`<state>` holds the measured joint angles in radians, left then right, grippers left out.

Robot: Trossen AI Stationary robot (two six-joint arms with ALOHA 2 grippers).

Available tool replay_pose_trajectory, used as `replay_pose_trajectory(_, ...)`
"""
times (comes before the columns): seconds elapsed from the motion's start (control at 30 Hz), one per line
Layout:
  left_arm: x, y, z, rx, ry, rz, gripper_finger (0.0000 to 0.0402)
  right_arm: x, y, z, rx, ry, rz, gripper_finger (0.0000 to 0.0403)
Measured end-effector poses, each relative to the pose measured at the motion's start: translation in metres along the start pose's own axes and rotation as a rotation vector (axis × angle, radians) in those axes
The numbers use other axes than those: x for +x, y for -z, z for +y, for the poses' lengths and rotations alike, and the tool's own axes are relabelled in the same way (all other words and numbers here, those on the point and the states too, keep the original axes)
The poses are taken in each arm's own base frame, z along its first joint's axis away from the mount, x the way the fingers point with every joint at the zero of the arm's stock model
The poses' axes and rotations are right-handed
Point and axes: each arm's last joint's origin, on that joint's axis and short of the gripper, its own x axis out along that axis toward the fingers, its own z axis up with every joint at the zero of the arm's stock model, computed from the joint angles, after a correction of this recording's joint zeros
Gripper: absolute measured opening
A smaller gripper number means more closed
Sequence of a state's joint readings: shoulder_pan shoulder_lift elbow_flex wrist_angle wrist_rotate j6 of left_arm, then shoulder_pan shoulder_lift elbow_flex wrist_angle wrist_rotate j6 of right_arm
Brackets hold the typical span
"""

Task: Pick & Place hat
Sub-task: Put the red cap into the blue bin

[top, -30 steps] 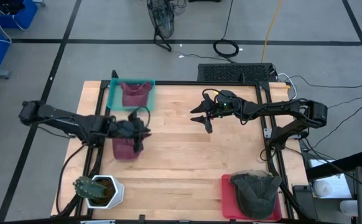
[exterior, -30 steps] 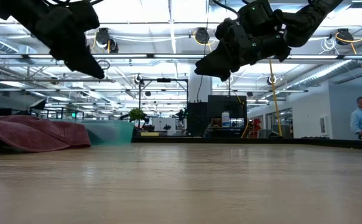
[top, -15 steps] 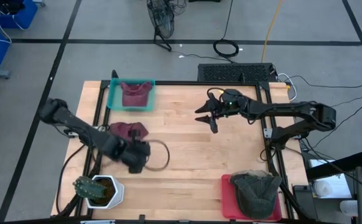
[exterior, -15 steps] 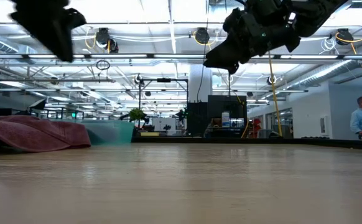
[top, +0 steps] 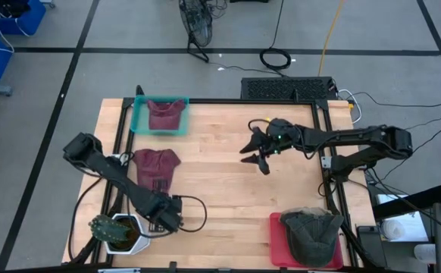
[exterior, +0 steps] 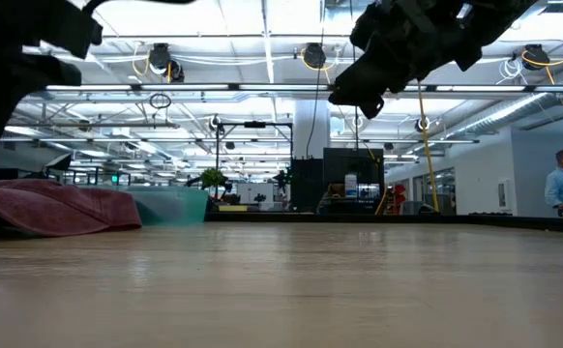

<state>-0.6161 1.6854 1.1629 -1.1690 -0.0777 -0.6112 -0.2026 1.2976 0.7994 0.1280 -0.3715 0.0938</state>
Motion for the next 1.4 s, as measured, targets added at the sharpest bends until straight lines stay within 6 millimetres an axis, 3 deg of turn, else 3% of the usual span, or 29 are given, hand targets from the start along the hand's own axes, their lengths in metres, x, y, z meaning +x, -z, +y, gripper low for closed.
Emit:
replay_pose_trajectory(0.4, 0.033, -0.003, -0.003, 0.102, -0.176, 0.185, 0.0255, 0.009, 0.005, 0.030, -0.049, -0.101, 0.033, 0.0155)
replay_pose_trajectory(0.67, 0.050, -0.002, 0.001, 0.164, -0.329, 0.290, 0.0288, 0.010, 0.009, 0.035, -0.040, -0.112, 0.074, 0.0155)
replay_pose_trajectory(0.93, 0.070, 0.012, 0.011, 0.170, -0.409, 0.382, 0.0255, 0.010, 0.011, 0.037, -0.025, -0.115, 0.095, 0.0155)
replay_pose_trajectory(1.07, 0.070, 0.014, 0.014, 0.151, -0.471, 0.376, 0.0223, 0.010, 0.011, 0.037, -0.042, -0.118, 0.094, 0.0155)
replay_pose_trajectory(1.4, 0.055, 0.012, 0.018, 0.106, -0.570, 0.385, 0.0067, 0.010, 0.011, 0.037, -0.070, -0.119, 0.087, 0.0155)
